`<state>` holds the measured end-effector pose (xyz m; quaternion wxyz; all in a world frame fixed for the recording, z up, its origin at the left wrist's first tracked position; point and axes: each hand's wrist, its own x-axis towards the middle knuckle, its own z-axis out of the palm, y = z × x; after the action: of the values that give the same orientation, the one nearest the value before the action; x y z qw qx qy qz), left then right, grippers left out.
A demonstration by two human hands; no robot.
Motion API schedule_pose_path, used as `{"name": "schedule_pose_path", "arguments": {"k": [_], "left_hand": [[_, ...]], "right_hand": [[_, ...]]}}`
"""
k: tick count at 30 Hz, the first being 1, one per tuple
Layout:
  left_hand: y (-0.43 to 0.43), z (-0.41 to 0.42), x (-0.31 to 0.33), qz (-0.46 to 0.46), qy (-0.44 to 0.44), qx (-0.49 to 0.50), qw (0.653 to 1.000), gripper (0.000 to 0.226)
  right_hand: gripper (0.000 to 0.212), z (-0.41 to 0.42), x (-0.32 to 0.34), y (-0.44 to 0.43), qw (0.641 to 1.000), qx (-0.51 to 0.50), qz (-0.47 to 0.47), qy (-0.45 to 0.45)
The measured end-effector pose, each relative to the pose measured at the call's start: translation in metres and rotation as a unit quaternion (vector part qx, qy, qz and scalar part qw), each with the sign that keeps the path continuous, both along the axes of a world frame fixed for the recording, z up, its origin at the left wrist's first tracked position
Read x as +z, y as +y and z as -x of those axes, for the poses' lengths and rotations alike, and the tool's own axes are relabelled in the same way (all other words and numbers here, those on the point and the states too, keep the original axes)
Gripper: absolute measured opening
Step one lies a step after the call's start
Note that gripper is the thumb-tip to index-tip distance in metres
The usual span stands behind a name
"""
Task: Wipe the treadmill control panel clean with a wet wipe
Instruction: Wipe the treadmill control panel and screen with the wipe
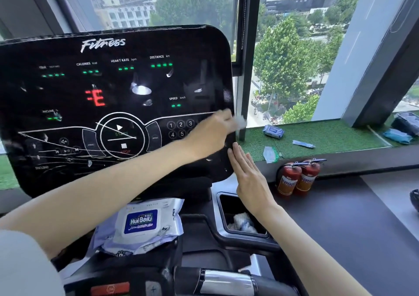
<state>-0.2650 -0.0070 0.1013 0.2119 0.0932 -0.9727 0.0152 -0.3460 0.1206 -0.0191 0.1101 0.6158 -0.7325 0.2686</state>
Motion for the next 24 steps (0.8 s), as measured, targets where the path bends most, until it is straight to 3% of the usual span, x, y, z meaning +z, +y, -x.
{"name": "schedule_pose_path", "arguments": {"k": [2,6,7,9,11,13,14,15,18,22,24], "left_hand": [[0.002,-0.006,-0.006,0.000,-0.045,-0.028,0.999,0.052],[-0.012,0.005,0.013,-0.088,0.122,0.044,0.988,0.035],[-0.011,0.007,0.010,-0.095,0.151,0.054,0.982,0.032],[-0.002,0.006,-0.007,-0.077,0.129,0.043,0.988,0.035],[0.011,-0.003,-0.030,-0.051,0.050,0.010,0.997,0.038],[0.011,-0.007,-0.035,-0.028,-0.005,-0.003,1.000,0.042],[0.006,-0.005,-0.031,-0.025,-0.001,0.004,1.000,0.044],[0.003,-0.002,-0.023,-0.030,0.020,0.020,0.999,0.045],[0.001,0.003,-0.019,-0.049,0.071,0.063,0.994,0.047],[0.020,-0.018,-0.055,-0.019,-0.094,-0.029,0.995,0.049],[0.013,-0.015,-0.050,-0.031,-0.095,-0.024,0.995,0.046]], "right_hand": [[0.093,0.001,0.000,-0.001,1.000,-0.003,0.001,-0.003],[0.093,0.001,-0.002,-0.001,1.000,0.016,0.023,-0.009],[0.092,0.002,-0.002,0.000,0.998,0.034,0.034,-0.035],[0.083,0.001,0.007,0.002,0.981,0.066,0.066,-0.169],[0.071,-0.002,0.018,0.003,0.912,0.073,0.115,-0.386],[0.057,-0.003,0.028,0.004,0.780,0.070,0.159,-0.601],[0.050,0.000,0.031,0.003,0.729,0.065,0.167,-0.660],[0.046,0.004,0.033,0.003,0.710,0.057,0.162,-0.683],[0.045,0.010,0.033,0.003,0.696,0.056,0.143,-0.702],[0.036,0.011,0.033,-0.001,0.687,0.030,0.146,-0.711],[0.041,0.013,0.034,-0.003,0.681,0.028,0.150,-0.716]]}}
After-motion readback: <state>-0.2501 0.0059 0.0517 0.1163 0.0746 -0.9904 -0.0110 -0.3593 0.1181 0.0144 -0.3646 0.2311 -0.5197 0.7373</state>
